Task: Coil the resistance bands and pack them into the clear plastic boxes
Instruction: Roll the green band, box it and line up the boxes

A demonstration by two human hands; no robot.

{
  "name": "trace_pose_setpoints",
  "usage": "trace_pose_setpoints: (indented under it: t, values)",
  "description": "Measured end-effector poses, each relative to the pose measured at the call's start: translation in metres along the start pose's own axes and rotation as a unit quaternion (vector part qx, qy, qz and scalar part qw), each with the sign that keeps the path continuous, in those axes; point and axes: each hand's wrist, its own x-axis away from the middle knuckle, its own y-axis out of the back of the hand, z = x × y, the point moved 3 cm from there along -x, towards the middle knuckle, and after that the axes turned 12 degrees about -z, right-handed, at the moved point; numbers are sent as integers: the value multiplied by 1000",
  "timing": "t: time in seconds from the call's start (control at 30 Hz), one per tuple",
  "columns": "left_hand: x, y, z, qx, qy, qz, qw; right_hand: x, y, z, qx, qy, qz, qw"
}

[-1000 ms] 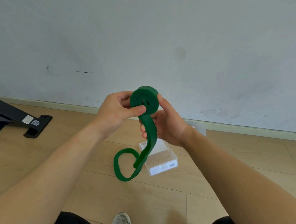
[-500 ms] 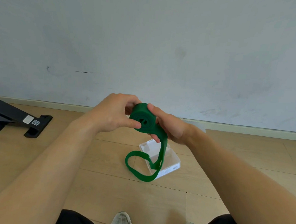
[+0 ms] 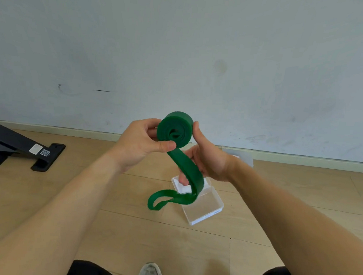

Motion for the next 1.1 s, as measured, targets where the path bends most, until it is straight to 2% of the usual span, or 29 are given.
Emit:
trace_pose_setpoints:
  t: [0.07, 0.13, 0.23, 0.33, 0.43, 0.5, 0.6, 0.67, 0.73, 0.97, 1.03, 1.1]
  values:
    - [-1, 10, 0, -52, -1, 21, 998, 2, 4, -1, 87, -13, -29, 996]
    - [-3, 18, -2, -99, -7, 38, 994, 4, 11, -1, 114, -27, -50, 992]
    - [-4, 17, -4, -163, -4, 81, 983, 8, 17, 3, 119, -52, -54, 990]
    - [-5, 8, -5, -277, -15, 130, 952, 10, 11, 7, 134, -42, -55, 989]
    - [-8, 1, -12, -360, -56, 109, 925, 11, 1, 11, 79, -3, -83, 993]
    - [-6, -1, -9, -305, -63, 78, 947, 9, 2, 7, 23, 27, -91, 995]
    - [8, -10, 5, -76, -17, 42, 996, 5, 4, 2, -91, 74, -84, 990]
    - [12, -23, 10, 52, 23, 29, 998, 3, 0, 3, -169, 86, -81, 979]
    - [9, -31, 7, 118, 22, 17, 993, 1, -3, 7, -221, 96, -78, 967]
    - [1, -24, -3, 20, -11, -32, 999, -2, -1, 4, -245, 89, -45, 964]
    - [0, -17, -8, -12, -14, -30, 999, -1, 0, 3, -198, 70, -27, 977]
    - [-2, -7, -10, -39, -15, -28, 999, 1, 5, -1, -84, 27, -15, 996]
